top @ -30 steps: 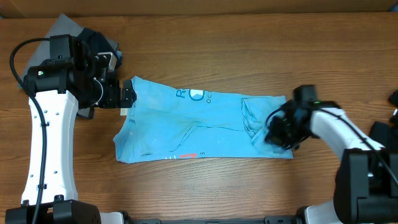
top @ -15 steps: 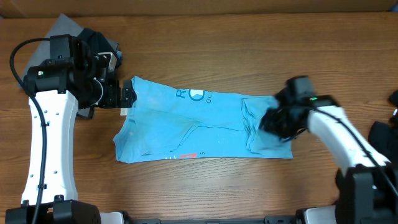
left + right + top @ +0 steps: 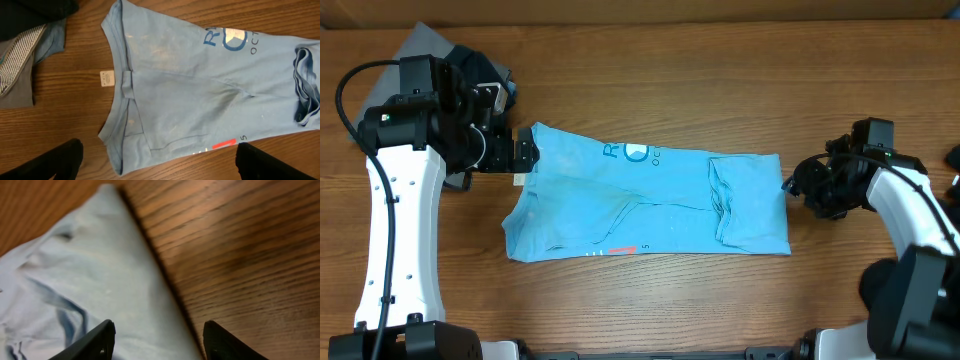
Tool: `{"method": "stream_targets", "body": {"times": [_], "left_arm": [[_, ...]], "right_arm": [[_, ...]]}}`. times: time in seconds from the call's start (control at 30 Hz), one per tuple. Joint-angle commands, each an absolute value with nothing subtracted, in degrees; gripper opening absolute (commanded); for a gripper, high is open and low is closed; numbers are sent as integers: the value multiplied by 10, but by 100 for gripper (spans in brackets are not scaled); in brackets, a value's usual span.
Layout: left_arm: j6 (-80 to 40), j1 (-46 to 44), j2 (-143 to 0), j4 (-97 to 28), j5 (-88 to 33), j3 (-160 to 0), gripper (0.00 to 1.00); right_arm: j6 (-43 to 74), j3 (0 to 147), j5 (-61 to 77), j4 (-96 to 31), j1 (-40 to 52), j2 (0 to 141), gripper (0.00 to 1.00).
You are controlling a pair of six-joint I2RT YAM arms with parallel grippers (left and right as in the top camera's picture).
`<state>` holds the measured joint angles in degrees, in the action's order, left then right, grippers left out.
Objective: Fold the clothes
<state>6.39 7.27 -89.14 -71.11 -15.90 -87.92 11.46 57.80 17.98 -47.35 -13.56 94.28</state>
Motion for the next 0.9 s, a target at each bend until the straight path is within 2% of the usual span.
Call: {"method": "stream_targets", "body": {"times": [0.0,0.13,0.17,0.2,0.37,0.53,0.6,0.73,0.87], "left_arm": [[62,79,-887,-709,-166,-890,100],[62,79,-887,-709,-166,-890,100],[62,79,-887,-710,-166,-890,100],[62,79,-887,-710,-166,-890,100],[62,79,-887,-714,-166,-890,100],[62,79,-887,-712,-166,-890,100],[62,79,-887,-710,-166,-890,100],[62,79,-887,-708,-166,-890,100],[62,79,-887,-709,-166,-890,100]], "right_arm": [[80,582,219,-470,-144,987,59],[71,581,226,-472,-135,1035,60],[68,580,227,-470,-132,1046,57],[41,576,251,-460,-131,1057,51],[-5,557,316,-449,-131,1062,44],[-5,547,329,-463,-131,1062,11],[-3,550,329,-466,-132,1060,4],[12,585,317,-498,-147,1044,4],[52,660,208,-573,-151,1006,4]]}}
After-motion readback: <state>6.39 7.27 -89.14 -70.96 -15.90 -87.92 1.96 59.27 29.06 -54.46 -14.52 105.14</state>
